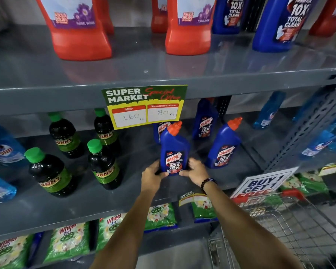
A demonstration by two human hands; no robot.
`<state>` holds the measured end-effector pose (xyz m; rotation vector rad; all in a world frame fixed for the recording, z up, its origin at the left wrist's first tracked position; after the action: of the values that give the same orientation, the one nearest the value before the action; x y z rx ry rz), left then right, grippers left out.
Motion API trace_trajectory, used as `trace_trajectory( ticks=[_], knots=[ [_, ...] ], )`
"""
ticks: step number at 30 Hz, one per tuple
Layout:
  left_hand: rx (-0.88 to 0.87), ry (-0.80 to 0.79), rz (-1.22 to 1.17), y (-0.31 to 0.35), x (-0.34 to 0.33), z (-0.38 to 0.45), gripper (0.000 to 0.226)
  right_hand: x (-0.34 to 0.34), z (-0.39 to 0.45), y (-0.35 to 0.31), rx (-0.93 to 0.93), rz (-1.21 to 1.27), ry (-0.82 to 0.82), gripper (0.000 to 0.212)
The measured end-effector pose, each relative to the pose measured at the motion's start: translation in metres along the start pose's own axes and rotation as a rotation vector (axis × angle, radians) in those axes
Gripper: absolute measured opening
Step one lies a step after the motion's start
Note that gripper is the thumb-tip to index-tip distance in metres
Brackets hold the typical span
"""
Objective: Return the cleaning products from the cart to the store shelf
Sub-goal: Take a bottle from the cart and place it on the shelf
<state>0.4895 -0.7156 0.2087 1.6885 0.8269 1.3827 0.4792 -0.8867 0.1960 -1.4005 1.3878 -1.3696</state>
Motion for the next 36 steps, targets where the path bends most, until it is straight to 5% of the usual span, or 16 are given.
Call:
trace_trajectory(
  ticks=[36],
  knots=[
    [0.073,0.061,-0.069,-0.006,-0.008,-0.016,0.046,0.005,-0.006,0.000,0.058,-0.135,-0.042,0.054]
  ],
)
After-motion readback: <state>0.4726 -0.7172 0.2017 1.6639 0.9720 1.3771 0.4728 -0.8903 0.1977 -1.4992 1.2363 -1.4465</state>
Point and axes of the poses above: each hand's wrist, its own z-axis towards the middle knuckle, its own x-axis out of the back of the hand, y = z × x, the point moved 5 cm from there along z, towards the middle knuckle, and after that the axes turned 12 degrees about z, right-handed, at the moved point
